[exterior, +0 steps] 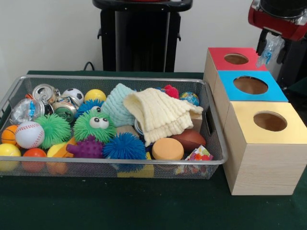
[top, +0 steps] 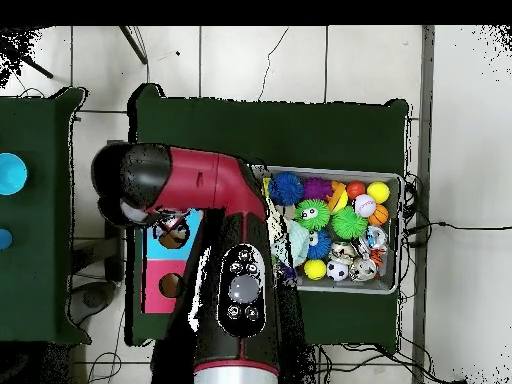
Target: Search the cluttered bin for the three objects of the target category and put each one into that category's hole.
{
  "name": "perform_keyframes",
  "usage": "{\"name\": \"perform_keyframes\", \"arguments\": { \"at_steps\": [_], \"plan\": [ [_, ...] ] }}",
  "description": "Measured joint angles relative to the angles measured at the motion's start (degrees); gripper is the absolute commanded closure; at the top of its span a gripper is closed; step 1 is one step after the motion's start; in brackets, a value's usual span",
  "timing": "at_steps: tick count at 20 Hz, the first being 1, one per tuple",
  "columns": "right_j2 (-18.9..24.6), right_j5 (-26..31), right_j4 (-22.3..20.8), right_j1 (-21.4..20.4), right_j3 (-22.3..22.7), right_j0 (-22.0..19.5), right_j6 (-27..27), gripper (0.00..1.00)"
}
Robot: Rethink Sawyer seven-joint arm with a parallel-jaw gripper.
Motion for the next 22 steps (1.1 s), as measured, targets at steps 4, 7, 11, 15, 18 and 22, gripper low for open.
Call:
{"name": "perform_keyframes", "arguments": {
  "at_steps": [4,7,11,15,18,22],
  "plan": [
    [0.31,-0.01,-0.11,0.68,-0.01,-0.72,0.00,1.00],
    [0.41,0.00,-0.24,1.03,0.03,-0.95,0.00,1.00],
    [0.65,-0.01,-0.40,1.06,0.34,-0.95,0.00,1.00],
    [0.98,-0.01,-0.55,1.07,0.61,-0.96,0.00,1.00],
    [1.19,-0.01,-0.65,1.15,0.74,-0.99,0.00,1.00],
    [1.28,-0.01,-0.78,1.56,0.83,-0.99,0.00,1.00]
  ]
}}
